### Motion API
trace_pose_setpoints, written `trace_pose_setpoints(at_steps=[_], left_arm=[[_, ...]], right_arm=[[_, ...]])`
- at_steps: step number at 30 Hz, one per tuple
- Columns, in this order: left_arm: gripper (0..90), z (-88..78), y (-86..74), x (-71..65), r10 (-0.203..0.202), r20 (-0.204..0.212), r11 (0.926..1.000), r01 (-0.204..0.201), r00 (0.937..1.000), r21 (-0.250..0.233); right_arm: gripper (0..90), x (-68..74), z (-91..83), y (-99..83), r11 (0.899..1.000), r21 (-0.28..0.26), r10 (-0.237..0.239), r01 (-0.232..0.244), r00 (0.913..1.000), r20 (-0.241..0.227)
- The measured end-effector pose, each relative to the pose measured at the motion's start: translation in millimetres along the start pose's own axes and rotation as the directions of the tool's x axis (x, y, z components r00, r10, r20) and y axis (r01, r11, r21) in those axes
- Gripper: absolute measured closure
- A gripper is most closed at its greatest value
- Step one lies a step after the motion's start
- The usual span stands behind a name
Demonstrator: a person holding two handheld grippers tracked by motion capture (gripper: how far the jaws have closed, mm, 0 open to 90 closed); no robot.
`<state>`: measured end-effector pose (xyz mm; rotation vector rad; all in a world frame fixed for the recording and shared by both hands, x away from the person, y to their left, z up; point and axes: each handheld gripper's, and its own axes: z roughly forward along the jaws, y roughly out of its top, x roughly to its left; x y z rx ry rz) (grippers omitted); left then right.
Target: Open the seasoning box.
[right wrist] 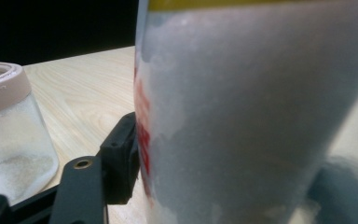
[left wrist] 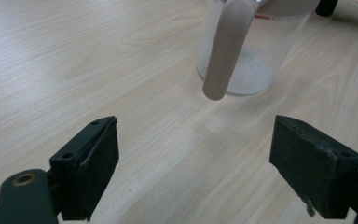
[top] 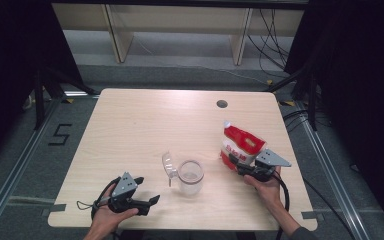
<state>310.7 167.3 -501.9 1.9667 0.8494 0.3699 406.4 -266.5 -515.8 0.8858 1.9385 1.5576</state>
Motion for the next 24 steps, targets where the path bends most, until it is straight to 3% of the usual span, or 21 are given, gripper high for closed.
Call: trace_pose_setpoints(at_steps=[2,5,6,7,8,9,14,15,16,18,24], left_arm=[[15.2,0.4,0.0,-0.6,-0.003,-0.001,1.0,0.003,1.0,-0.001],[15.2,0.9,0.0,-0.8,0.003,0.004,1.0,-0.003,1.0,0.0],[15.2,0.9,0.0,-1.3,0.0,-0.001,1.0,0.0,1.0,0.002],[15.2,0.9,0.0,-1.1,0.003,0.0,1.0,-0.003,1.0,0.003],[15.2,1.0,0.0,-1.1,0.003,0.0,1.0,-0.003,1.0,0.003],[15.2,1.0,0.0,-1.0,0.003,0.0,1.0,-0.003,1.0,0.003],[15.2,1.4,-0.3,-1.1,0.001,0.006,1.0,-0.001,1.0,0.001],[15.2,2.1,-0.3,-1.1,-0.001,0.008,1.0,0.001,1.0,-0.002],[15.2,1.2,-0.3,0.2,0.013,0.0,0.9997,-0.013,0.9999,0.019],[15.2,2.5,-0.3,-1.8,-0.004,0.008,1.0,0.004,1.0,-0.007],[15.2,2.4,-0.2,-1.0,0.009,0.01,0.9999,-0.009,0.9999,0.004]], right_arm=[[38.9,1.1,1.8,-0.7,0.999,-0.037,0.02,-0.02,0.9997,0.011],[39.2,0.7,1.8,-0.6,1.0,-0.03,0.007,-0.006,0.9999,0.012],[39.3,-0.1,-0.4,0.5,1.0,0.007,0.003,-0.003,1.0,-0.001],[39.4,-1.3,-0.2,0.8,1.0,0.01,-0.008,0.008,1.0,-0.004],[39.4,0.6,2.2,-0.6,0.999,-0.033,0.012,-0.012,0.9998,0.013],[39.4,0.1,0.7,-0.1,1.0,-0.011,0.019,-0.019,0.9998,-0.007],[39.5,-0.8,1.3,-0.1,1.0,-0.014,0.01,-0.011,0.9998,-0.015],[39.7,-2.4,3.4,0.0,1.0,-0.021,-0.011,0.011,0.9996,-0.028],[39.7,-1.8,3.2,-0.1,1.0,-0.019,-0.006,0.006,0.9998,-0.017],[39.8,-2.3,3.7,0.5,0.999,-0.034,-0.018,0.018,0.9996,-0.02],[40.6,-1.7,2.8,0.2,1.0,-0.027,-0.007,0.007,0.9998,-0.017]])
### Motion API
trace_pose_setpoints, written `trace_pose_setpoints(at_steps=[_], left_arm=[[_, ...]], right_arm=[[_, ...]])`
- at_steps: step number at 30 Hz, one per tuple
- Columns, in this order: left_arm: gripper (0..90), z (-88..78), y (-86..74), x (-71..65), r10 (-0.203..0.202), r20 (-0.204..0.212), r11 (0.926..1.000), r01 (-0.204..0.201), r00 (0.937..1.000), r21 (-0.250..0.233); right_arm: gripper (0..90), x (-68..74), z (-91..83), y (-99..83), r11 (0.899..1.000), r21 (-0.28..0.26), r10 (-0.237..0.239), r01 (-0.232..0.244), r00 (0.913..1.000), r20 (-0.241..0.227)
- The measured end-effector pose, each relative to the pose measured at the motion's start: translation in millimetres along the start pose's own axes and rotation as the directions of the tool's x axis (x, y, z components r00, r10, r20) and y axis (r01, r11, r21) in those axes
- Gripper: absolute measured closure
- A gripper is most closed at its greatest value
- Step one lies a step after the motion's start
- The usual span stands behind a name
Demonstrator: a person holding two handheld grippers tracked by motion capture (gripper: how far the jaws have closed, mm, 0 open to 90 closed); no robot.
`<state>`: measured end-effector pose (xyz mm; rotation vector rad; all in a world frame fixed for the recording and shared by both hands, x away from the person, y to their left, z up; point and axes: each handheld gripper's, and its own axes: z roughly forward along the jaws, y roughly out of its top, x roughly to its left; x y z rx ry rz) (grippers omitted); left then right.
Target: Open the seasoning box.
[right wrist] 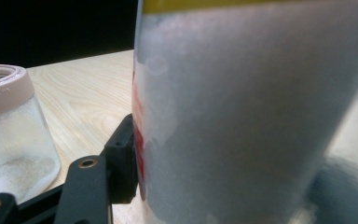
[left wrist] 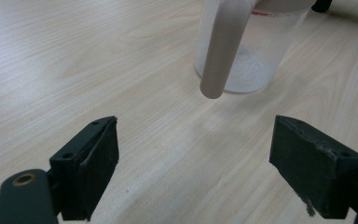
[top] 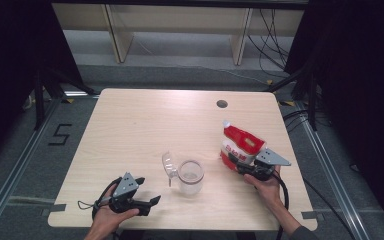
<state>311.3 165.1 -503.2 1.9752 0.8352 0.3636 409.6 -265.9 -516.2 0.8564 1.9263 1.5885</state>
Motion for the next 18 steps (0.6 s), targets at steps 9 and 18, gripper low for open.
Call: trace_pose_setpoints(at_steps=[9,18], left_arm=[[15.2,0.0,0.1,-0.6,0.006,-0.005,0.9999,-0.006,1.0,0.011],[15.2,0.8,-0.4,-1.7,-0.009,0.003,0.9999,0.009,1.0,0.006]], right_arm=[[40.6,1.1,-1.0,0.1,1.0,0.02,0.018,-0.018,0.9998,-0.005],[42.8,1.7,0.1,-0.1,1.0,0.007,0.028,-0.028,0.9996,-0.007]])
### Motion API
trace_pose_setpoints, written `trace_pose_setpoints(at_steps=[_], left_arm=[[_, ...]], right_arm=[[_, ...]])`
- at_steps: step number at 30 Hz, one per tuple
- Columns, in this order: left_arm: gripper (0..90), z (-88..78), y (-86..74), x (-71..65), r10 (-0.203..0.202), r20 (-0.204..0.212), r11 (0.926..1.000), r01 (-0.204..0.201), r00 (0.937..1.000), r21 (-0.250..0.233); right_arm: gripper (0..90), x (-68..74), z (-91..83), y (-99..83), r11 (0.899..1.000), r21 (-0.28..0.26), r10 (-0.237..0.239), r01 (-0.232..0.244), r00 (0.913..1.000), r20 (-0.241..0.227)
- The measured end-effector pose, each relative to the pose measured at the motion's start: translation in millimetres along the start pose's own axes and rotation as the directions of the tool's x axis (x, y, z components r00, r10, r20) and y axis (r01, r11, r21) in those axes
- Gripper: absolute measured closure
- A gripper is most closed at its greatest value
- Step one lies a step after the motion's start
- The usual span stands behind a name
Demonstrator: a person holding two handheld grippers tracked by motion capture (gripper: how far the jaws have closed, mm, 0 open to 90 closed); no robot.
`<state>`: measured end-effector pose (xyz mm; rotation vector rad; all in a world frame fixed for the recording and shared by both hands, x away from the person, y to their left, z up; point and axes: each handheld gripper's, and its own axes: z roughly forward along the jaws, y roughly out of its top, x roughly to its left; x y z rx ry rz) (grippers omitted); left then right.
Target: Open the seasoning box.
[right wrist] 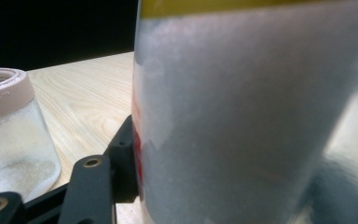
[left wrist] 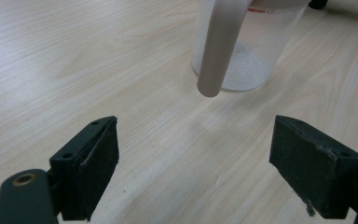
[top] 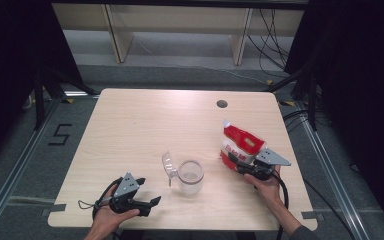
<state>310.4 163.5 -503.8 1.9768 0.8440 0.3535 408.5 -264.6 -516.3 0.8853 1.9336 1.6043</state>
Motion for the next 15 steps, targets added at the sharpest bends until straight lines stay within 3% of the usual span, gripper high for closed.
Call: trace_pose_setpoints(at_steps=[3,4,5,6,8,9,10,13,14,15], left_arm=[[15.1,0.1,0.0,-0.5,-0.006,-0.001,1.0,0.006,1.0,-0.006],[15.2,0.1,0.0,-0.6,-0.005,-0.001,1.0,0.005,1.0,-0.006],[15.2,-0.8,0.4,0.4,0.014,-0.002,0.9999,-0.014,0.9999,0.001],[15.2,-0.8,0.4,0.3,0.013,-0.002,0.9999,-0.013,0.9999,0.002],[15.2,-0.9,0.4,0.3,0.015,-0.001,0.9999,-0.015,0.9999,0.002],[15.2,-0.9,0.4,0.2,0.014,-0.002,0.9999,-0.014,0.9999,0.002],[15.2,-1.0,0.5,0.1,0.015,-0.001,0.9999,-0.015,0.9999,0.001],[15.2,-1.1,0.6,0.1,0.015,-0.001,0.9999,-0.015,0.9999,0.002],[15.2,-1.1,0.5,0.1,0.014,-0.001,0.9999,-0.014,0.9999,0.0],[15.2,-1.3,0.6,0.8,0.02,-0.004,0.9998,-0.02,0.9998,0.005]], right_arm=[[44.0,0.6,-0.5,0.6,1.0,0.004,0.004,-0.004,0.9999,0.013],[44.5,-1.1,0.6,1.2,0.999,-0.007,-0.032,0.032,0.9994,0.017],[44.7,-0.6,0.3,1.4,0.999,-0.004,-0.031,0.031,0.9994,0.016],[45.0,2.1,0.0,1.3,1.0,0.0,-0.004,0.004,0.9998,0.018],[45.3,3.5,-2.1,2.7,1.0,0.026,0.001,-0.002,0.9997,0.026],[45.5,1.6,-1.1,3.6,0.999,0.021,-0.031,0.03,0.9994,0.015],[45.6,4.3,-0.8,3.4,1.0,-0.006,-0.004,0.004,0.9996,0.029],[46.1,7.3,-3.7,4.9,0.999,0.025,0.019,-0.019,0.9996,0.022],[46.3,5.7,-2.4,5.2,1.0,0.01,-0.013,0.013,0.9998,0.014],[46.4,7.6,-3.3,5.9,1.0,0.018,-0.006,0.005,0.9998,0.021]])
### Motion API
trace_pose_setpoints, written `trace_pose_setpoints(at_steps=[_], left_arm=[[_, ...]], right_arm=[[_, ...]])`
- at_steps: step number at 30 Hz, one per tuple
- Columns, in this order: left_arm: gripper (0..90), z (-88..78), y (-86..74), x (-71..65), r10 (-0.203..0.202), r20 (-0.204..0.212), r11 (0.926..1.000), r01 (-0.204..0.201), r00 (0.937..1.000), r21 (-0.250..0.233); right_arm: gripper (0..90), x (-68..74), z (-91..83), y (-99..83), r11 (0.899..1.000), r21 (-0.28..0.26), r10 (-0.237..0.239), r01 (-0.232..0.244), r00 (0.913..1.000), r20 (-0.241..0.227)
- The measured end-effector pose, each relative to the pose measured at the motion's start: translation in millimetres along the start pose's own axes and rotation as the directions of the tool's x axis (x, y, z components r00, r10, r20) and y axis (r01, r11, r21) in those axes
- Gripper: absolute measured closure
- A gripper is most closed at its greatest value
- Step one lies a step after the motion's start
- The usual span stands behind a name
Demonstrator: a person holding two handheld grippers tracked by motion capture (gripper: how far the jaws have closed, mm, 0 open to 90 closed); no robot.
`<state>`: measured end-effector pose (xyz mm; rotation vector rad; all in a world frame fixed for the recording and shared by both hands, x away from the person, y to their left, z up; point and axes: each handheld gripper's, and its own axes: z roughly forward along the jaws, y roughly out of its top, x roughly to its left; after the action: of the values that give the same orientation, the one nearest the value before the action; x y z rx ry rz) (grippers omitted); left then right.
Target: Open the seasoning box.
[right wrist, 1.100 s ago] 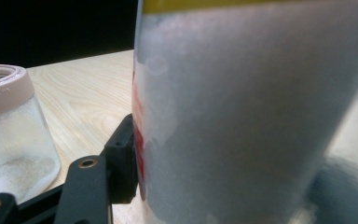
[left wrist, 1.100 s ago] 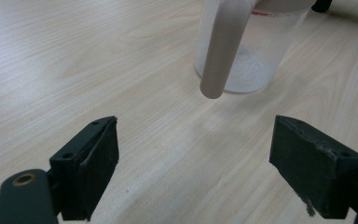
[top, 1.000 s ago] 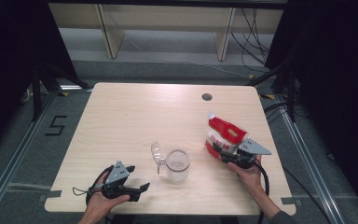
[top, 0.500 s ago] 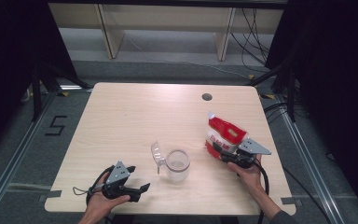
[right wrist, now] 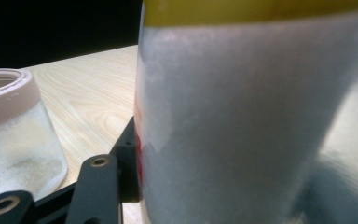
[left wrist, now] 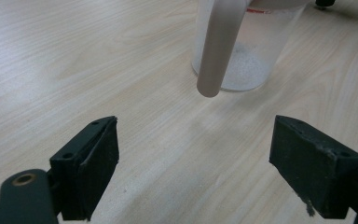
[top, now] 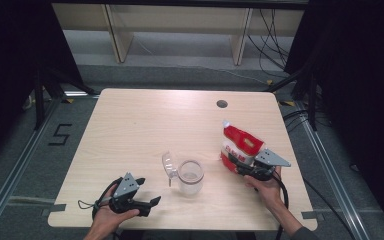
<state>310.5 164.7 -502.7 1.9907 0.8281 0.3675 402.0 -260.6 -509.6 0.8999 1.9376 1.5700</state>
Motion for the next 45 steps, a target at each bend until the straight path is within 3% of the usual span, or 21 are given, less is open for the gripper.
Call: trace_pose_setpoints(at_steps=[3,7,10,12,13,14,16,19,21,23,28,30,31,33,35,36,40,41,42,44,45], left_arm=[[15.2,-0.3,0.1,0.0,-0.002,-0.002,1.0,0.002,1.0,-0.002],[15.3,-0.4,-0.1,-1.0,-0.025,0.004,0.9997,0.025,0.9997,-0.007],[15.3,-1.5,0.6,1.3,0.004,-0.003,1.0,-0.004,1.0,0.0],[15.3,-1.9,0.3,-0.1,-0.017,-0.004,0.9998,0.017,0.9998,-0.004],[15.3,-1.6,0.3,-0.1,-0.02,0.001,0.9997,0.02,0.9998,-0.011],[15.2,-1.9,0.5,-0.1,-0.014,-0.002,0.9998,0.014,0.9999,-0.013],[15.3,-1.8,0.4,0.1,-0.014,-0.003,0.9998,0.014,0.9999,-0.016],[15.2,-1.9,0.2,0.5,-0.014,0.001,0.9999,0.014,0.9999,-0.009],[15.3,-1.6,-0.1,0.3,-0.023,0.0,0.9997,0.023,0.9997,-0.013],[15.3,-1.1,-0.4,0.0,-0.026,-0.003,0.9994,0.026,0.9997,-0.023],[15.3,-2.0,-0.1,-0.4,-0.028,-0.003,0.9994,0.028,0.9996,-0.018],[15.2,-2.1,-0.4,0.5,-0.025,-0.003,0.9995,0.025,0.9997,-0.019],[15.3,-3.0,0.0,0.8,-0.013,-0.011,0.9998,0.013,0.9999,-0.016],[15.2,-4.2,-0.1,1.3,-0.007,-0.014,0.9999,0.007,0.9999,-0.012],[15.2,-4.3,-0.3,1.7,-0.013,-0.01,0.9997,0.013,0.9999,-0.019],[15.3,-4.3,-0.5,1.5,-0.024,-0.011,0.9994,0.024,0.9997,-0.023],[15.3,-5.4,-1.1,4.4,-0.022,-0.001,0.9995,0.022,0.9998,-0.021],[15.3,-5.7,-1.2,4.7,-0.024,-0.002,0.9995,0.024,0.9997,-0.02],[15.2,-6.1,-1.1,4.3,-0.03,-0.01,0.9994,0.03,0.9995,-0.018],[15.2,-5.6,-1.6,4.3,-0.045,-0.005,0.9987,0.045,0.999,-0.024],[15.2,-5.5,-1.6,4.7,-0.039,-0.005,0.9989,0.039,0.9992,-0.025]], right_arm=[[46.8,3.5,-2.3,1.2,1.0,0.023,0.02,-0.02,0.9998,-0.007],[47.4,7.4,-3.5,2.9,1.0,0.022,-0.009,0.009,0.9999,0.007],[47.7,8.4,-6.3,5.4,0.999,0.017,-0.051,0.051,0.9986,0.011],[47.9,8.7,-7.9,7.6,0.995,-0.005,-0.105,0.105,0.9944,0.012],[48.0,11.8,-9.4,8.2,0.996,0.004,-0.093,0.093,0.9956,0.009],[48.1,13.4,-11.4,10.8,0.987,0.018,-0.158,0.158,0.9874,-0.001],[48.2,16.7,-13.2,12.6,0.979,0.026,-0.204,0.204,0.9789,0.007],[48.3,19.4,-13.8,14.4,0.971,0.02,-0.239,0.239,0.9709,0.017],[48.4,23.1,-15.3,15.9,0.974,0.016,-0.225,0.225,0.9742,0.018],[48.6,24.8,-17.1,18.2,0.962,0.026,-0.273,0.273,0.9617,0.021],[48.7,29.7,-19.1,20.2,0.952,0.056,-0.304,0.302,0.9525,0.024],[48.8,30.9,-19.8,22.6,0.939,0.043,-0.342,0.341,0.9391,0.031],[48.9,32.8,-20.4,22.7,0.941,0.06,-0.334,0.332,0.9424,0.021],[48.9,34.4,-20.3,23.9,0.931,0.053,-0.363,0.361,0.9308,0.041],[49.0,36.9,-21.8,24.8,0.93,0.07,-0.364,0.361,0.9306,0.036],[49.0,38.7,-21.8,26.3,0.917,0.039,-0.398,0.396,0.9164,0.044],[49.1,41.5,-23.5,29.0,0.902,0.05,-0.431,0.429,0.9016,0.039],[49.2,43.9,-24.3,30.2,0.892,0.056,-0.45,0.448,0.8921,0.038],[49.2,46.1,-24.7,30.4,0.894,0.055,-0.448,0.445,0.893,0.046],[49.3,48.4,-25.3,31.8,0.872,0.054,-0.489,0.487,0.8713,0.036],[49.3,51.1,-26.3,31.6,0.877,0.058,-0.48,0.477,0.8761,0.046]])
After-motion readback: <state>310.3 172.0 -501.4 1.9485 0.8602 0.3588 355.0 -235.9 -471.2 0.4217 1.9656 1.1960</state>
